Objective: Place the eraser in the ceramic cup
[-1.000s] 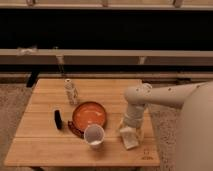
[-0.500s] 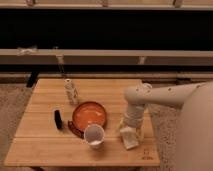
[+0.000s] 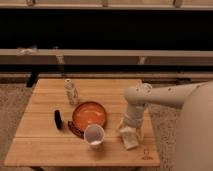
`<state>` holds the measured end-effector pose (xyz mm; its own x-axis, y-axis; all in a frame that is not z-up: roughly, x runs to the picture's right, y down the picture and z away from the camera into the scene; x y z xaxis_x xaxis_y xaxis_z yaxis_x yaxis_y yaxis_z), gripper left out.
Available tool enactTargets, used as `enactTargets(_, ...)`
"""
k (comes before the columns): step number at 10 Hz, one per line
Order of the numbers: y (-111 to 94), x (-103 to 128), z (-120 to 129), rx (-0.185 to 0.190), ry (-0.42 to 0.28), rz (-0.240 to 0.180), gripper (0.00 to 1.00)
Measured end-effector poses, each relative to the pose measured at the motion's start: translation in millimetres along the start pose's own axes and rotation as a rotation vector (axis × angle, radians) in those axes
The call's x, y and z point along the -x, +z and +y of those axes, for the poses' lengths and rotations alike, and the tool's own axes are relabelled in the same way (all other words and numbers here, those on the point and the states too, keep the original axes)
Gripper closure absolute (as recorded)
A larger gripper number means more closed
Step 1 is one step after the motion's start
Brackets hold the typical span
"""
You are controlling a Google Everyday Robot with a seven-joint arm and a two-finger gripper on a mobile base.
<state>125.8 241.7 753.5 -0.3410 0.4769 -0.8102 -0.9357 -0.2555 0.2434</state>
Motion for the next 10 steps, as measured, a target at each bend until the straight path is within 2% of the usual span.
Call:
enactTargets(3,0.0,0.0,-0.2,0.000,0.000,0.000,0.20)
enactTargets(5,-10.8,1.5,-3.0,0.006,0.002,-0.038,0.20)
enactTargets(8,-59.5,-10.1,6.1,0.030,-0.042,-0.131,0.20)
enactTargets(9,-75.1,-15.2,15.2,0.031,-0.071,-0.158,0.20)
enactTargets(10,-94.1,-23.7,37.7,0.026,-0.131,-0.196,0.20)
